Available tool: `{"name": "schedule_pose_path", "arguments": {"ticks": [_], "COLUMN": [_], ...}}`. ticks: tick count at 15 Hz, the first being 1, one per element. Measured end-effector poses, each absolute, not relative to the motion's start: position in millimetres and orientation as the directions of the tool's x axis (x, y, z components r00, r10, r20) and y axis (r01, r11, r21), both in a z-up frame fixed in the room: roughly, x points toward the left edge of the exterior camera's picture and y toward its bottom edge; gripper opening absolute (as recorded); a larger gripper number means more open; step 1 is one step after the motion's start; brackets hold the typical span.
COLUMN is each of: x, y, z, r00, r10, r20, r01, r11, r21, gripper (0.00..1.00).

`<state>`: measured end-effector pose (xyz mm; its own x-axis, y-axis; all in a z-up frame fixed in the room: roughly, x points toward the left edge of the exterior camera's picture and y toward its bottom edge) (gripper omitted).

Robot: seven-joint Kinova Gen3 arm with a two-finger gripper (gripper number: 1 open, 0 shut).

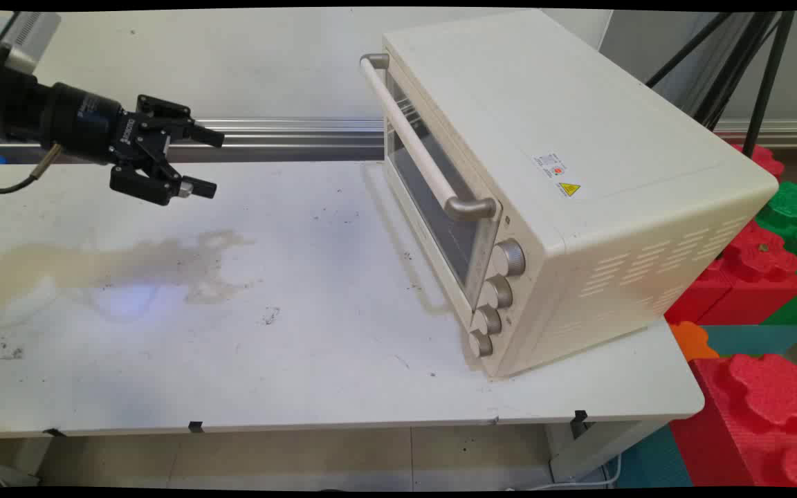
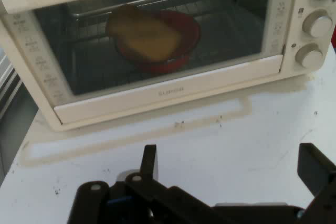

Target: Open the oven

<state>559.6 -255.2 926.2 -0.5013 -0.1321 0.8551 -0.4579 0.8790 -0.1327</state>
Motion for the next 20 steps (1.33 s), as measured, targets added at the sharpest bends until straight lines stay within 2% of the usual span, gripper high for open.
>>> {"name": "schedule_pose_path", "arguments": {"ticks": [12, 20], "x": [516, 466], "y": [-283, -310], "z": [953, 964], "r00": [-0.395, -0.342], "r10": [-0.126, -0.114], "r20": [0.910, 0.933], "r01": [-0.490, -0.498], "r11": [0.866, 0.864], "r21": [-0.093, -0.077], "gripper": [1.00, 1.00]}}
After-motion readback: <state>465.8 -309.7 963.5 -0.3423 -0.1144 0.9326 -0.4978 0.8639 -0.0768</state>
